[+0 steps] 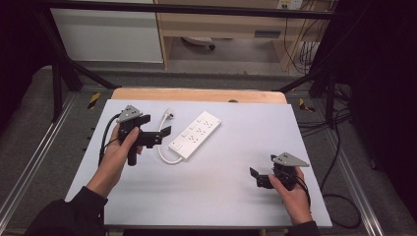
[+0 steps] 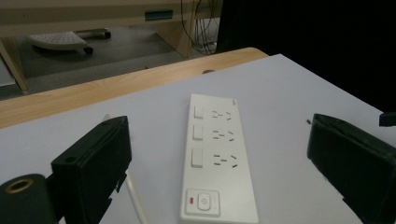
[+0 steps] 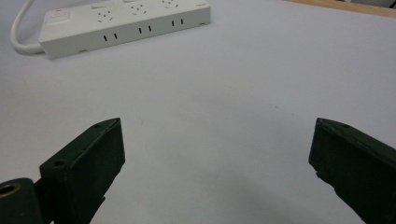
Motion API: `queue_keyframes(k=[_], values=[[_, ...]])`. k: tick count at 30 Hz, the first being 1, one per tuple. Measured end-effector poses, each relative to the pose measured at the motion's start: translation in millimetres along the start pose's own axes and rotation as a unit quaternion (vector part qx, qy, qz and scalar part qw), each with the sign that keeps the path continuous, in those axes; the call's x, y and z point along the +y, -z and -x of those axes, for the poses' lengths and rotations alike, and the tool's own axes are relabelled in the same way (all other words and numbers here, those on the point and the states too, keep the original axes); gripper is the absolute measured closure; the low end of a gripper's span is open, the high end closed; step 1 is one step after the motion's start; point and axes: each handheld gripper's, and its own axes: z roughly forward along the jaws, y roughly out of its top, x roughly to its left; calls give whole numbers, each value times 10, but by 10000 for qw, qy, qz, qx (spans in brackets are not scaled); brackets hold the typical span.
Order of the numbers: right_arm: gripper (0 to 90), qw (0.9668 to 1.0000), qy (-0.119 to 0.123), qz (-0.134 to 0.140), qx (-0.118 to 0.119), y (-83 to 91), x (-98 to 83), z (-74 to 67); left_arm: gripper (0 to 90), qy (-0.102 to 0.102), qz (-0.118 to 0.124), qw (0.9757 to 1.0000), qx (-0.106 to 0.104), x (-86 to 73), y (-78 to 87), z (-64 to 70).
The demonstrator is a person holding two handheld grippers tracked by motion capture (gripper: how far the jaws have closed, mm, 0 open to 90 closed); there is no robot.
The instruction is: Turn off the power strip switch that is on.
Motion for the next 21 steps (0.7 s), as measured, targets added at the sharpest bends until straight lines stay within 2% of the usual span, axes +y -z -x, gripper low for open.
queue_keyframes(k=[11, 21], values=[[39, 10000, -12, -8, -3, -2, -1, 2, 64, 103, 60, 9999, 110, -52, 237, -104], [39, 10000, -11, -14, -9, -2, -2, 3, 63, 199, 58, 9997, 139, -153, 399, -141]])
